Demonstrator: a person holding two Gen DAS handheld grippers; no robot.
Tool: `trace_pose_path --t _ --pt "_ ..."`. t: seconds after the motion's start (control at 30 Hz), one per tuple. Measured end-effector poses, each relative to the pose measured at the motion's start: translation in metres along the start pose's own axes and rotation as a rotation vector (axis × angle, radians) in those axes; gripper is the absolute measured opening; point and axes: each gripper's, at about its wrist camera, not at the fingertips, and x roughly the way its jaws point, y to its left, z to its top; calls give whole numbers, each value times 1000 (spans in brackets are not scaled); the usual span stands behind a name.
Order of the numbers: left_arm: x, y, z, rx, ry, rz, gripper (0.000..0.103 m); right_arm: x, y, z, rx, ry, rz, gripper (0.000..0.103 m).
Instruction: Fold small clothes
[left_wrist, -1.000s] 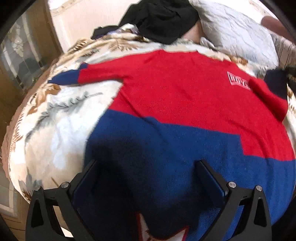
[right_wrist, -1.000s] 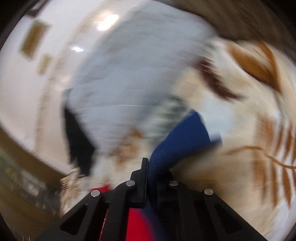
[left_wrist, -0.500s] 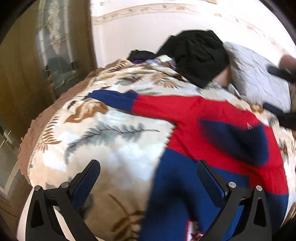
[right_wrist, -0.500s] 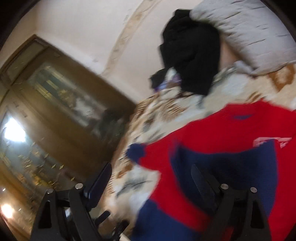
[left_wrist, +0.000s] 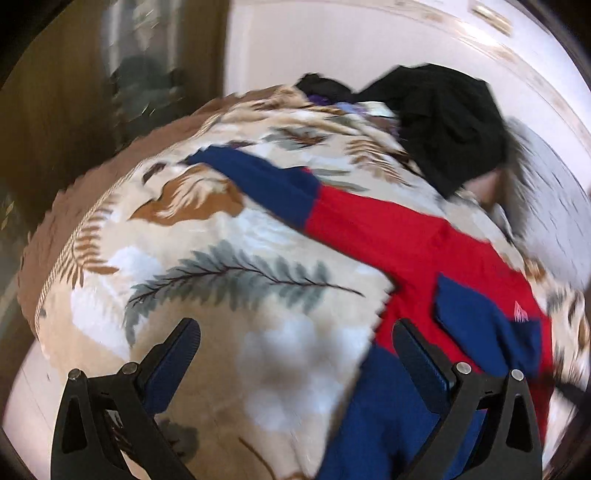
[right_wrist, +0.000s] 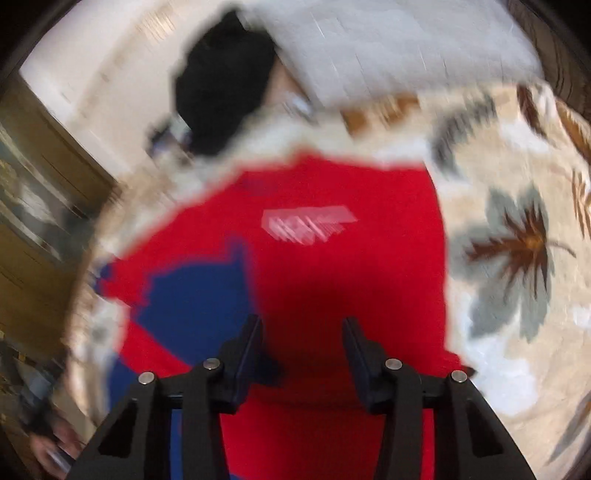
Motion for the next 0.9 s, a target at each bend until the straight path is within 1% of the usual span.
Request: trace_pose_path --t 0.03,0.1,0.13,0.17,0.23,0.27,0.33,0.4,0.43,0.47,0.5,0.53,0.57,0.6,0.63,0.7,0.77,0.9 --pt "3 6 6 -23 3 8 103 2 -4 -2 2 -1 12 46" --pt "11 23 22 -84 -11 42 103 -13 -4 0 -11 -37 61 45" --pt "13 30 29 -105 -20 50 103 -23 -4 2 -14 -78 100 45" --pt "17 39 39 -131 -34 55 103 -38 -4 3 -27 -138 130 45" --pt "27 54 59 -168 -46 58 103 -56 -3 3 -42 -203 160 46" --pt "31 58 67 -177 -49 53 103 -61 -6 4 -32 -225 187 51" --pt "46 62 86 -177 -38 24 103 -67 -9 3 -6 -248 218 54" --pt "60 62 99 -172 -21 -13 102 -73 -11 0 -4 -263 222 54" --pt "70 60 106 -170 -1 -46 98 -75 -10 -1 -5 -270 221 54" --pt "76 58 110 -171 14 -70 90 -78 -11 -1 -9 -276 218 54" --pt "86 56 114 -177 39 -104 85 -73 -6 0 -12 -281 215 54" --pt "92 55 116 -188 55 -128 72 -75 -7 -2 -17 -291 210 54" --pt "102 56 118 -209 70 -164 61 -77 -8 -4 -20 -300 206 54" --pt "111 57 120 -236 86 -195 58 -80 -11 -4 -21 -306 201 54" --pt "118 59 121 -262 98 -205 58 -81 -13 -5 -18 -311 193 54" --pt "132 64 122 -325 115 -213 58 -82 -21 -5 -5 -316 184 54" --pt "143 67 125 -357 126 -218 58 -85 -27 -6 3 -325 171 54" --pt "161 76 130 -433 117 -225 59 -87 -38 -6 19 -336 155 54"
